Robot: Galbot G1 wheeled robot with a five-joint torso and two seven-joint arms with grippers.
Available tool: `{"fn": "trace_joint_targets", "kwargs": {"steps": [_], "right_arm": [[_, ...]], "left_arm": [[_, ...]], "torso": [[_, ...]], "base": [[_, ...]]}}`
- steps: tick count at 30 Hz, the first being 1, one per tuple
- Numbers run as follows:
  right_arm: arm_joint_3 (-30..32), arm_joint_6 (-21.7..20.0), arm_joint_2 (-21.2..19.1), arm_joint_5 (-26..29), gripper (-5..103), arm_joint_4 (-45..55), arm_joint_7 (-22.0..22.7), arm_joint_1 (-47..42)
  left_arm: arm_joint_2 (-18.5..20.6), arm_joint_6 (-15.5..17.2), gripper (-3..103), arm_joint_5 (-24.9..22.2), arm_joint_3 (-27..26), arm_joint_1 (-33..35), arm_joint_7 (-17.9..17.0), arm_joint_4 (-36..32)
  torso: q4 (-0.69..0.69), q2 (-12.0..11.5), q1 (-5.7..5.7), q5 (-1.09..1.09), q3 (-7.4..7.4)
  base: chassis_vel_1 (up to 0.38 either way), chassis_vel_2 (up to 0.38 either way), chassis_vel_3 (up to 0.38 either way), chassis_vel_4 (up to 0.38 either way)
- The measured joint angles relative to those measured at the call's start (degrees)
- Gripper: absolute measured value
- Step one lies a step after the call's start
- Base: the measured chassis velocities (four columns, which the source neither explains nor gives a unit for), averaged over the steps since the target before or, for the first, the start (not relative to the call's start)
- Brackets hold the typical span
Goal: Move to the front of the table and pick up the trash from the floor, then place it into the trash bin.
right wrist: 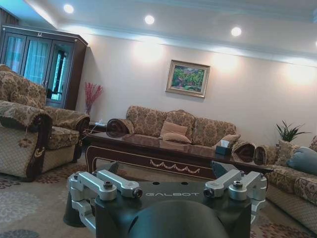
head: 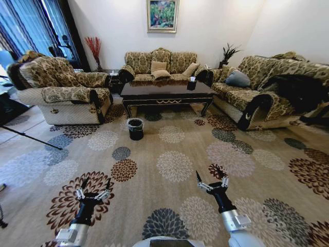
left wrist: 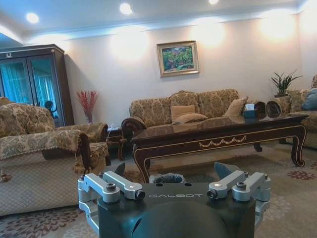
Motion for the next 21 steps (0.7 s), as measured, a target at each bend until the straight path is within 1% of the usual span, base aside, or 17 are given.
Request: {"fn": "trace_joint_targets", "kwargs": {"steps": [3, 5, 9, 21], "right_arm": [[0.0, 0.0, 0.0, 0.0, 100, 0.0, 0.0, 0.0], [0.0, 0.0, 0.0, 0.0, 100, 0.0, 0.0, 0.0], [0.0, 0.0, 0.0, 0.0, 100, 0.0, 0.0, 0.0], [0.0, 0.0, 0.0, 0.0, 100, 0.0, 0.0, 0.0]], "left_arm": [[0.0, 0.0, 100, 0.0, 0.0, 0.0, 0.0, 0.0], [0.0, 0.0, 100, 0.0, 0.0, 0.0, 0.0, 0.0], [0.0, 0.0, 100, 0.0, 0.0, 0.0, 0.0, 0.0], [0.0, 0.0, 100, 0.0, 0.0, 0.0, 0.0, 0.0]], "torso": [[0.0, 1.0, 0.42, 0.0, 0.55], [0.0, 1.1, 0.49, 0.0, 0.66], [0.0, 2.5, 1.05, 0.0, 1.43], [0.0, 5.1, 2.26, 0.0, 2.9]], "base": [[0.0, 0.0, 0.0, 0.0], [0.0, 0.0, 0.0, 0.0], [0.0, 0.0, 0.0, 0.0], [0.0, 0.0, 0.0, 0.0]]}}
